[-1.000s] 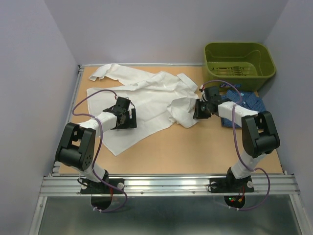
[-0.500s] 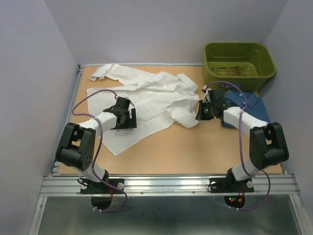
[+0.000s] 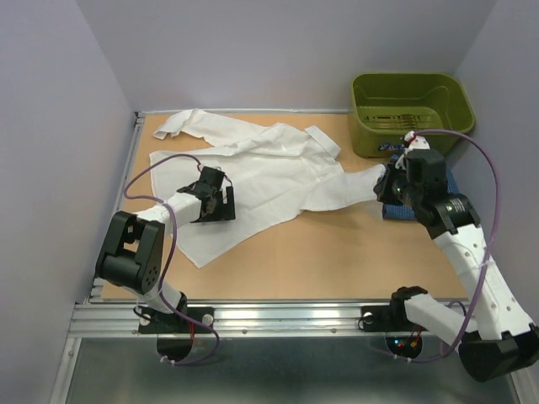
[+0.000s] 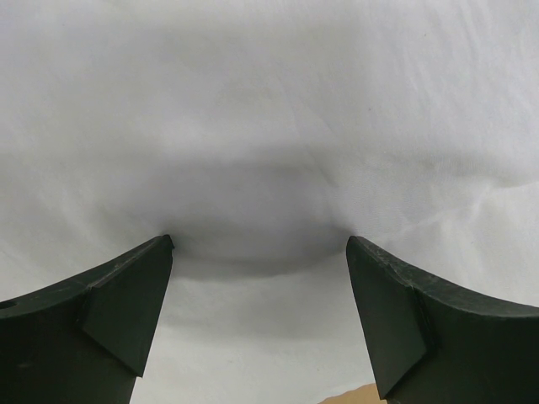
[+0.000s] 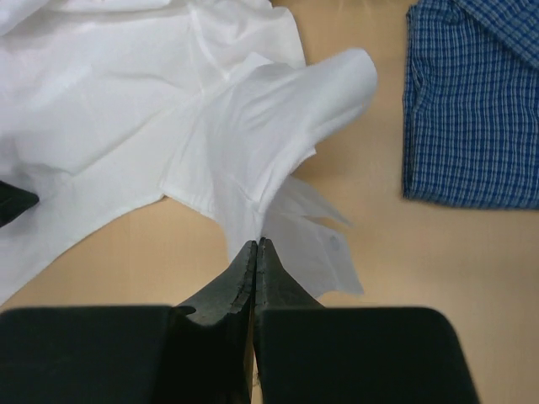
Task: Fold and stack the long sleeve shirts
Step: Flatten the shirt out
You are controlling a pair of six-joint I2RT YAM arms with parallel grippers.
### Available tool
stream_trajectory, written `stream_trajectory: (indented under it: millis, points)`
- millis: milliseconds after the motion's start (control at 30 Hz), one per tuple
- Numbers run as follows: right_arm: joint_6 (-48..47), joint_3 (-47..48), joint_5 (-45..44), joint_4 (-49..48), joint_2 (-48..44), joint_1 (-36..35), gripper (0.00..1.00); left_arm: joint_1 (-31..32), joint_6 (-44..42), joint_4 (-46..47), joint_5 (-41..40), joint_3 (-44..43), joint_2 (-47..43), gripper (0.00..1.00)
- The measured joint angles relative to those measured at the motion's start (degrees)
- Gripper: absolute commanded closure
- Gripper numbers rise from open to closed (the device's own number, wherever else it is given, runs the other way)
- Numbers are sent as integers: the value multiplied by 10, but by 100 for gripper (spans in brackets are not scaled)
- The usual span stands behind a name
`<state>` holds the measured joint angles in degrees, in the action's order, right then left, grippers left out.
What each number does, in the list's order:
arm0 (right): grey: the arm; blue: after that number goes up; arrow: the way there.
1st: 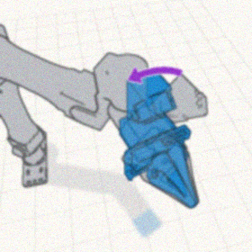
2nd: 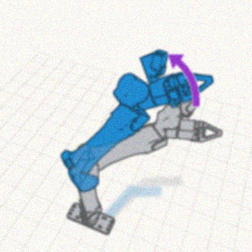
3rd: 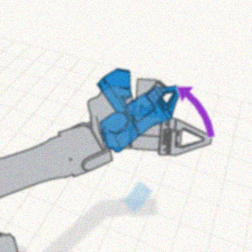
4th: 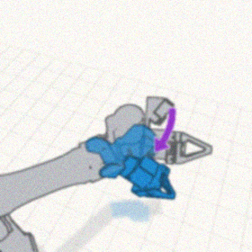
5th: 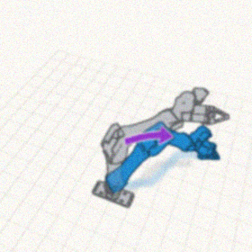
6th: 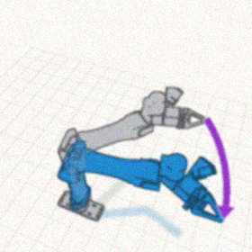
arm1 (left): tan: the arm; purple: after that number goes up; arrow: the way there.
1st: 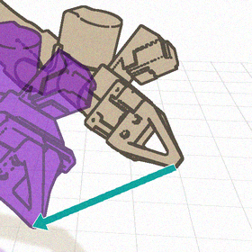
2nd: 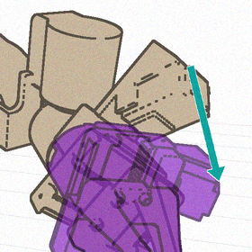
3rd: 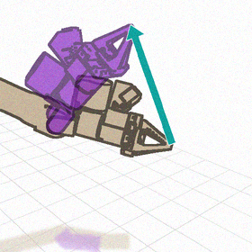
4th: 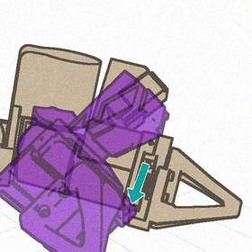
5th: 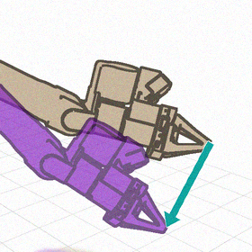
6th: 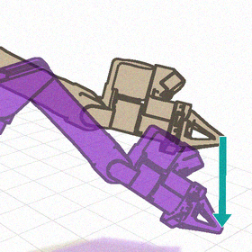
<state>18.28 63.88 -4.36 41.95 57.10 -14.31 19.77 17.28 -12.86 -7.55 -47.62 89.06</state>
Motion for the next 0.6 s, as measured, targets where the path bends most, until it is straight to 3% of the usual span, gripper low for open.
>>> stream_trajectory:
  millis: [100, 167, 267, 300, 333, 433, 600]
  points:
    - [17, 0, -4, 58, -53, 0, 99, 0, 0, -1, 0, 0, -3, 4]
    - [29, -1, -4, 88, -85, 0, 93, 0, 1, -2, -1, 0, -11, 4]
    - [43, -1, -4, 126, -141, 0, 73, 0, 2, -2, -5, 4, -36, 4]
    - [45, -1, -3, 133, -155, 0, 62, 0, 3, -2, -7, 6, -45, 4]
    - [49, -1, -3, 139, -172, 0, 40, 0, 4, -1, -10, 7, -56, 4]
    - [47, -3, 6, 139, -211, 0, 24, 0, 8, -2, -20, 9, -92, 4]
    - [44, -27, 51, 109, -188, 0, 20, 0, 13, -2, -25, 9, -155, 4]
